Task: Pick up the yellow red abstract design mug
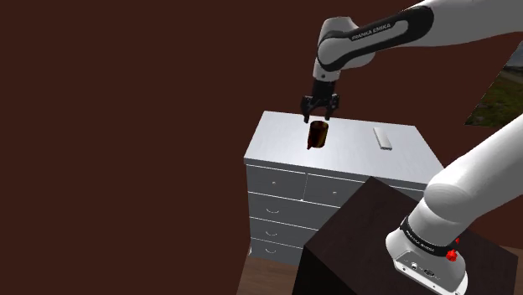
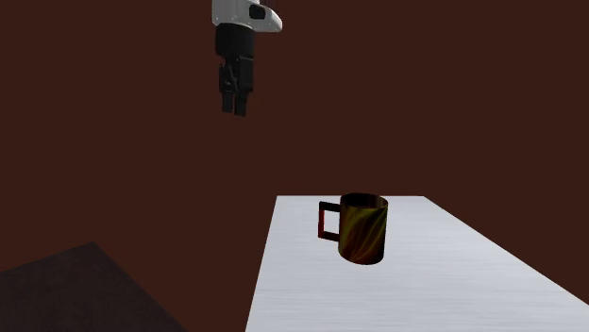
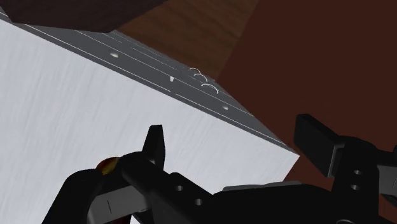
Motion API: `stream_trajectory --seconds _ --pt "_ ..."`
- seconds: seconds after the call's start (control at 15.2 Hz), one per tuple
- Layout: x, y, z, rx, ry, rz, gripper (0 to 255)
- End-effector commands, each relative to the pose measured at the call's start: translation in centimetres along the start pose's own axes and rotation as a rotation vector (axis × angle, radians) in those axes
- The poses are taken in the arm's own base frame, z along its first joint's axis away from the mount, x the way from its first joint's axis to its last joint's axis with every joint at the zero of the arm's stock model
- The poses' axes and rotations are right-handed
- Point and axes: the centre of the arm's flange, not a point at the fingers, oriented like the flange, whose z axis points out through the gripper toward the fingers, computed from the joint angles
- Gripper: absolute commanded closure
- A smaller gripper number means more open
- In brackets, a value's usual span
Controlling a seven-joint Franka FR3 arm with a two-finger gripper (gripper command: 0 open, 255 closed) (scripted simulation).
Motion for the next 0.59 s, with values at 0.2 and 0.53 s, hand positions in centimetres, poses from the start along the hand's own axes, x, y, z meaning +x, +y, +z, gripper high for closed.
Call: stream_trajectory --seconds 0.2,0.53 --pt "5.3 2.0 3.7 -0.005 0.013 0.171 0" --pt "9.9 4.9 7.1 -0.010 0.024 0.338 0"
